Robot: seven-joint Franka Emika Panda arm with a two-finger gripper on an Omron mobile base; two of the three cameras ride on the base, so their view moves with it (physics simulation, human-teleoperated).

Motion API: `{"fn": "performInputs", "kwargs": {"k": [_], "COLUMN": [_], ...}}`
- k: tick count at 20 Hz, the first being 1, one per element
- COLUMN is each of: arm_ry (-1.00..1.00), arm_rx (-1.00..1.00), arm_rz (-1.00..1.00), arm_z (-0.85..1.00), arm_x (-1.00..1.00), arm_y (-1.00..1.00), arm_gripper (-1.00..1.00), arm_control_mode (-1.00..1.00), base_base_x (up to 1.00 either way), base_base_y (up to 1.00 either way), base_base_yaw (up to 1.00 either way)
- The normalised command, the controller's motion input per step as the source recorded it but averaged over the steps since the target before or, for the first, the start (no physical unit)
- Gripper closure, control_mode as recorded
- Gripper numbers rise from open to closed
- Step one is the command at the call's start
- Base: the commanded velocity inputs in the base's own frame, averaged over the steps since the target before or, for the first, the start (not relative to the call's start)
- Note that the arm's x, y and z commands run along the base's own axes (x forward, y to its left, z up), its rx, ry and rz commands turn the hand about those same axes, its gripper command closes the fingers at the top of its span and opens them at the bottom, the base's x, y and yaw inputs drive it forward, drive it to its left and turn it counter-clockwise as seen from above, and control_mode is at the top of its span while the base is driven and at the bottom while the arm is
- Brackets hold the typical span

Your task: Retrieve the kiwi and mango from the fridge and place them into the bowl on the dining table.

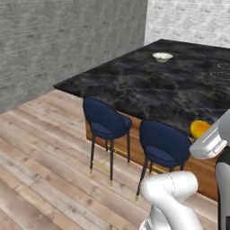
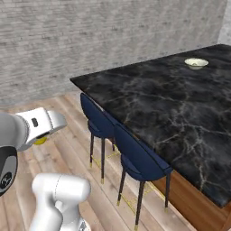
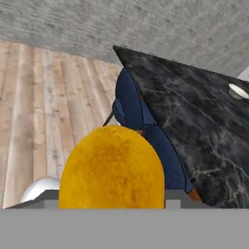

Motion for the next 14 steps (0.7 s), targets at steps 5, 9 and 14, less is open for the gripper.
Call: {"fn": "performInputs", "kwargs": {"k": [5, 9, 14], "arm_ry": [0.00, 0.00, 0.00], "arm_rx": [0.00, 0.00, 0.00], "arm_rz": [0.00, 0.00, 0.00], "arm_z": [0.00, 0.00, 0.00], "arm_x": [0.00, 0.00, 0.00], "arm_y": [0.00, 0.00, 0.00], "arm_gripper": [1.00, 1.00, 1.00], "arm_control_mode": [1.00, 1.00, 1.00], "base_base_x": [0.16, 0.32, 0.44], "base_base_y": [1.00, 1.00, 1.00], "base_base_yaw": [0.05, 0.00, 0.00]}}
